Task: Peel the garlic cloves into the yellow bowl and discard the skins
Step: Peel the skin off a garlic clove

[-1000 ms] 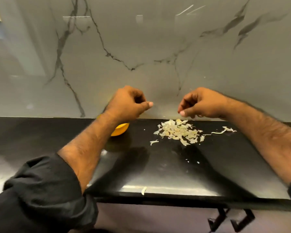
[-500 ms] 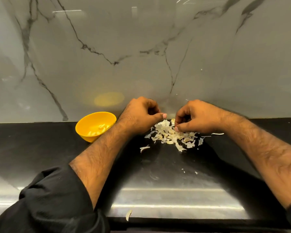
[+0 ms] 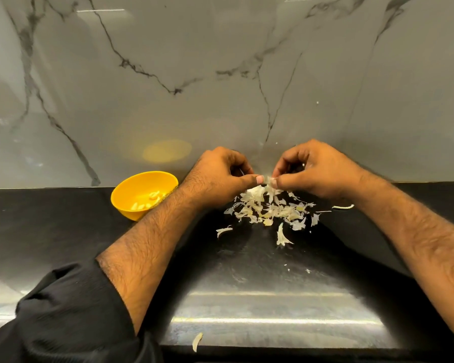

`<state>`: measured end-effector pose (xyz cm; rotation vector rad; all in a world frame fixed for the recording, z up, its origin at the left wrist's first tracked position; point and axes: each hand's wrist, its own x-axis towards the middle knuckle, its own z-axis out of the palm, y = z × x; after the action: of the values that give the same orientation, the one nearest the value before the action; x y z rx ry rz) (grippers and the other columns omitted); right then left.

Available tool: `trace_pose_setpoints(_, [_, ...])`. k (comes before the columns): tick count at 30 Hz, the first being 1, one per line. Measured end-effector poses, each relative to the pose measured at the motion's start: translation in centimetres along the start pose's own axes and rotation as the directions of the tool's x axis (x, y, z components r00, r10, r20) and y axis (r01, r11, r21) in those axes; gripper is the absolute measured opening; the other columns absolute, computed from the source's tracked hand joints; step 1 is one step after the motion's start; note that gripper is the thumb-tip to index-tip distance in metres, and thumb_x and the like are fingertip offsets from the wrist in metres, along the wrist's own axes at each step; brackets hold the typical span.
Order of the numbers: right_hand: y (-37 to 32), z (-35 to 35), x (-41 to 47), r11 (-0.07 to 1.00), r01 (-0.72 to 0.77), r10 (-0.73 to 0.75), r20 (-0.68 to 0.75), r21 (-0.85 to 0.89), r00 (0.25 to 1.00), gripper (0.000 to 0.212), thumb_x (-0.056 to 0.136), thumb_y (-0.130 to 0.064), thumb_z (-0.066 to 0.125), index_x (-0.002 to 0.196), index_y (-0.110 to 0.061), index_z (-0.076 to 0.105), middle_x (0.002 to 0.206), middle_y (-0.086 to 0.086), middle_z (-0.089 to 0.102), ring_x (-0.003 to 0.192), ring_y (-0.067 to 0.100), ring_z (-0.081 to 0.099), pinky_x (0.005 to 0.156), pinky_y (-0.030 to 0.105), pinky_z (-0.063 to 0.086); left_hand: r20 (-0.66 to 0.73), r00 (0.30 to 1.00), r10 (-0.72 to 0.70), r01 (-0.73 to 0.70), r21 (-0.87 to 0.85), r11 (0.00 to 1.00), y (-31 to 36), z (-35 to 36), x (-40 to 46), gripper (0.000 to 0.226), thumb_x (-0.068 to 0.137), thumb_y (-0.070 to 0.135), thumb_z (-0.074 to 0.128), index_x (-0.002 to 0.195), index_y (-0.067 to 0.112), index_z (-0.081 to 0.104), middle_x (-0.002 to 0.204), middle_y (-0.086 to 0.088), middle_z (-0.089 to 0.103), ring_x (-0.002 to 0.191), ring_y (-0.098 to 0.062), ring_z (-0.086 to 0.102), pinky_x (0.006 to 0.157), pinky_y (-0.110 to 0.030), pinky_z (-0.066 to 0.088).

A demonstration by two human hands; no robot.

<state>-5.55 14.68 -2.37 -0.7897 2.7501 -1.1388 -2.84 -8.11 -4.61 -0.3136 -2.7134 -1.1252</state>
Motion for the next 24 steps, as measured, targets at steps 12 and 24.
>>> trace_pose_setpoints(12, [1.2, 0.1, -0.5, 0.805, -0.07, 0.018, 0.092, 0.589, 0.996, 0.024, 0.084, 0.002, 0.078, 0.107, 0.006, 0.074, 0.1, 0.027, 0.076, 0.087, 0.031, 0.077, 0.082, 0.039, 0.065, 0.019, 0.995, 0.096, -0.089, -0.248, 0.965, 0.4, 0.3, -0.5, 0.028, 0.082, 0.018, 0.091, 0.107, 0.019, 0.078, 0.085, 0.001, 0.079, 0.071, -0.014, 0.075, 0.065, -0.025, 0.059])
trace_pose_setpoints(24, [1.8, 0.4, 0.0, 0.935, -0.059, 0.072, -0.024, 0.349, 0.997, 0.027, 0.078, 0.014, 0.08, 0.095, -0.008, 0.078, 0.104, 0.018, 0.076, 0.091, 0.026, 0.07, 0.076, 0.029, 0.063, -0.042, 0.994, 0.101, -0.109, -0.357, 0.928, 0.3, 0.0, -0.5, 0.014, 0.09, 0.012, 0.084, 0.102, 0.009, 0.078, 0.089, -0.009, 0.08, 0.083, -0.029, 0.079, 0.07, -0.038, 0.066])
